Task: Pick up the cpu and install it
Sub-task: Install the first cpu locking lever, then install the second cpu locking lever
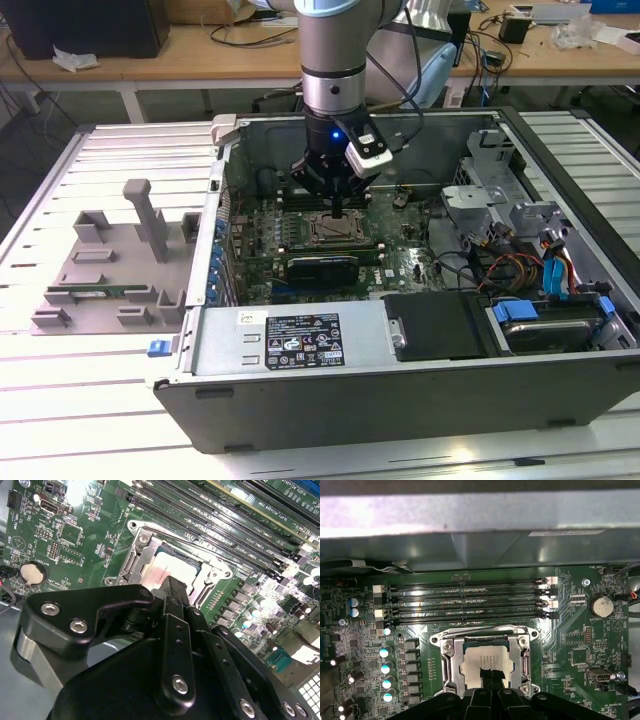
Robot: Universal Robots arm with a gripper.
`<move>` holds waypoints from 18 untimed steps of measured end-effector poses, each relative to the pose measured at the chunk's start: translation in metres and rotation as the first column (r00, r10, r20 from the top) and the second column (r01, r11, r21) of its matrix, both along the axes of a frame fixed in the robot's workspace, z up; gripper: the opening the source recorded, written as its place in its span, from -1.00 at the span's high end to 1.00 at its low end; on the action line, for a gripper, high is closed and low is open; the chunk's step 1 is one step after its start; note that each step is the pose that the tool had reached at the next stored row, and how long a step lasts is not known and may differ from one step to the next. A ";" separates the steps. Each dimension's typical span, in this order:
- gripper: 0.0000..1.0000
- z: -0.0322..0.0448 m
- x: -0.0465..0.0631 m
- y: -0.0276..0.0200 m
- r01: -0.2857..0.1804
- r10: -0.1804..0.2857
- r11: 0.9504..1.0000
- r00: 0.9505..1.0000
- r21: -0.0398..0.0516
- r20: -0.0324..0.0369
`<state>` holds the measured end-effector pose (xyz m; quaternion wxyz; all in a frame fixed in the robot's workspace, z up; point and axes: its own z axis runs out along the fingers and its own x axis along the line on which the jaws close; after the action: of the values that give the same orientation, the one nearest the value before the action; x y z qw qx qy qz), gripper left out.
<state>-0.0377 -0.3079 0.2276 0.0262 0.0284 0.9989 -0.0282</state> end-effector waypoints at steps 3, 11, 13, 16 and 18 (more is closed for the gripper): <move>0.79 0.0000 0.000 -0.0001 0.000 0.000 1.000 1.000 0.000 0.000; 0.79 0.0001 0.000 -0.0003 0.000 0.000 1.000 1.000 0.000 0.000; 0.79 0.0014 0.000 -0.0003 0.000 0.000 1.000 1.000 0.000 0.000; 0.79 0.0045 0.000 -0.0003 0.000 0.000 1.000 1.000 0.000 0.000; 0.79 0.0126 0.000 -0.0003 0.000 0.000 1.000 1.000 0.000 0.000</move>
<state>-0.0378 -0.3081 0.2402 0.0262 0.0284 0.9989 -0.0281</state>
